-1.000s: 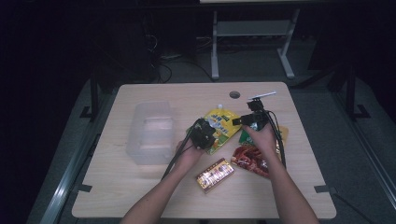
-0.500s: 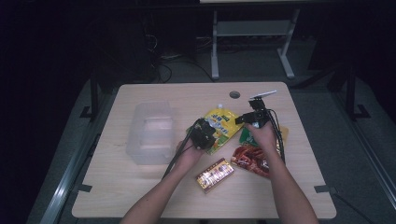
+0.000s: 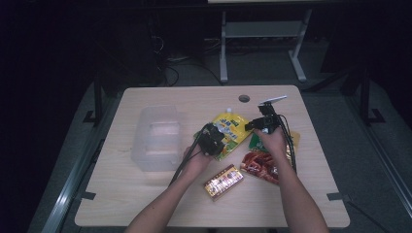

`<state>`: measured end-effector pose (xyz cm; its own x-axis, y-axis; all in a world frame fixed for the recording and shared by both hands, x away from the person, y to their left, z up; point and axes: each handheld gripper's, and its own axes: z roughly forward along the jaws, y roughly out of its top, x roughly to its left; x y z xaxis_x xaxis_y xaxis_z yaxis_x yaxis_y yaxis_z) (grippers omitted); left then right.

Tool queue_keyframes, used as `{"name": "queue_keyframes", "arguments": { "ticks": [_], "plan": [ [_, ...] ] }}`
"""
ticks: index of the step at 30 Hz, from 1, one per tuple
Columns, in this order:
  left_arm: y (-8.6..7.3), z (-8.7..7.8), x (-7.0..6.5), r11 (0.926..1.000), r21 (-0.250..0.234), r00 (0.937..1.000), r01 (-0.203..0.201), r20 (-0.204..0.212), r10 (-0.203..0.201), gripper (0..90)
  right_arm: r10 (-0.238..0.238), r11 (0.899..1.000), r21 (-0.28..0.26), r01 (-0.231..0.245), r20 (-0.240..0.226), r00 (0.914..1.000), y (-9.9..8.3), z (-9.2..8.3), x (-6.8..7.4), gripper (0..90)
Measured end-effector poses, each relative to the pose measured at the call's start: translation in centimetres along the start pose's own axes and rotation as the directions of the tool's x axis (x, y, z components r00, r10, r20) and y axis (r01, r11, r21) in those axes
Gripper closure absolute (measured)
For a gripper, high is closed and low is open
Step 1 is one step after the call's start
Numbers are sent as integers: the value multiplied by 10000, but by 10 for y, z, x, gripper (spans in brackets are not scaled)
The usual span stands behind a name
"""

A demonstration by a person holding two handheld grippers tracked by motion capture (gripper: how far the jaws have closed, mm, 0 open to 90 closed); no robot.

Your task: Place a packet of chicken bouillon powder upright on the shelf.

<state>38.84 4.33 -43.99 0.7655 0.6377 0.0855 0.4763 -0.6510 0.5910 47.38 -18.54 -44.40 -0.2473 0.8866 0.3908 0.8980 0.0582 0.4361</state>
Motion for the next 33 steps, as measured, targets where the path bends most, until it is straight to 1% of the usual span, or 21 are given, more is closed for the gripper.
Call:
{"name": "queue_keyframes", "arguments": {
  "ticks": [1, 2, 3, 4, 6, 8, 11, 12, 15, 18, 19, 20, 21, 23, 24, 25, 28, 30, 32, 33],
  "plan": [
    [0, 0, 0, 10000, -5, 10000, 4, 9, -4, 837, 0, 10000, 0, 0, 0, 10000, 0, 0, 0, 450],
    [0, 0, 0, 10000, -13, 10000, 12, 5, -12, 837, 20, 10000, -13, -20, -33, 10000, 0, -1, 0, 472],
    [0, 0, -1, 10000, -3, 10000, 48, 28, -48, 832, 162, 9999, 0, -162, -619, 9979, -1, -2, -1, 517],
    [0, 0, -1, 10000, -34, 10000, 30, 39, -30, 831, 238, 9997, -10, -240, -802, 9965, -1, -2, -1, 515],
    [0, 0, -1, 10000, -37, 10000, 35, 50, -35, 829, 142, 9999, 67, -137, -828, 9965, -1, 0, 1, 519],
    [0, 0, -1, 10000, 23, 10000, -66, 16, 66, 828, 148, 9998, 120, -138, -899, 9958, 0, 1, 2, 528],
    [0, 1, -2, 10000, -7, 10000, -18, 14, 18, 827, 147, 9998, 153, -131, -1077, 9941, 0, 5, 4, 539],
    [0, 1, -1, 9999, 12, 9999, -136, -15, 136, 827, 143, 9998, 175, -124, -1121, 9936, -1, 7, 4, 538],
    [0, 1, 0, 9999, 32, 9999, -164, 3, 164, 826, 69, 9996, 277, -37, -1176, 9930, -1, 11, 5, 554],
    [0, 1, 0, 9999, 13, 9999, -170, 15, 170, 825, 125, 9993, 361, -81, -1229, 9923, -1, 14, 6, 569],
    [0, 1, 0, 9999, 3, 9999, -169, 27, 169, 825, 192, 9990, 432, -135, -1327, 9910, -1, 16, 6, 577],
    [0, 1, 0, 9999, -15, 9999, -162, 52, 162, 825, 183, 9990, 429, -129, -1286, 9915, -2, 20, 8, 610],
    [0, 1, 0, 9998, -18, 9998, -180, 49, 180, 825, 288, 9987, 463, -229, -1293, 9912, -2, 21, 10, 623],
    [0, 1, 1, 9997, 32, 9997, -245, 54, 245, 825, 214, 9993, 324, -173, -1301, 9913, -3, 24, 11, 662],
    [0, 1, 1, 9997, 32, 9997, -245, 54, 245, 825, 214, 9993, 324, -173, -1301, 9913, -3, 24, 11, 662],
    [0, 1, 0, 9998, -22, 9998, -178, 84, 178, 825, 220, 9995, 268, -188, -1239, 9921, -2, 25, 14, 708],
    [0, 1, 1, 9998, -20, 9998, -184, 98, 184, 825, 197, 9998, 76, -189, -1195, 9926, -1, 26, 16, 791],
    [0, 1, 1, 9999, -20, 9998, -172, 117, 172, 822, 57, 10000, -29, -62, -1283, 9917, -1, 26, 18, 867],
    [0, 1, 0, 9999, -74, 9998, -114, 137, 115, 813, 48, 10000, 10, -47, -1273, 9918, -1, 26, 20, 874],
    [0, 1, 0, 9999, -102, 9998, -64, 161, 66, 805, -155, 9999, -85, 146, -1182, 9929, -1, 25, 23, 894]
  ]
}}
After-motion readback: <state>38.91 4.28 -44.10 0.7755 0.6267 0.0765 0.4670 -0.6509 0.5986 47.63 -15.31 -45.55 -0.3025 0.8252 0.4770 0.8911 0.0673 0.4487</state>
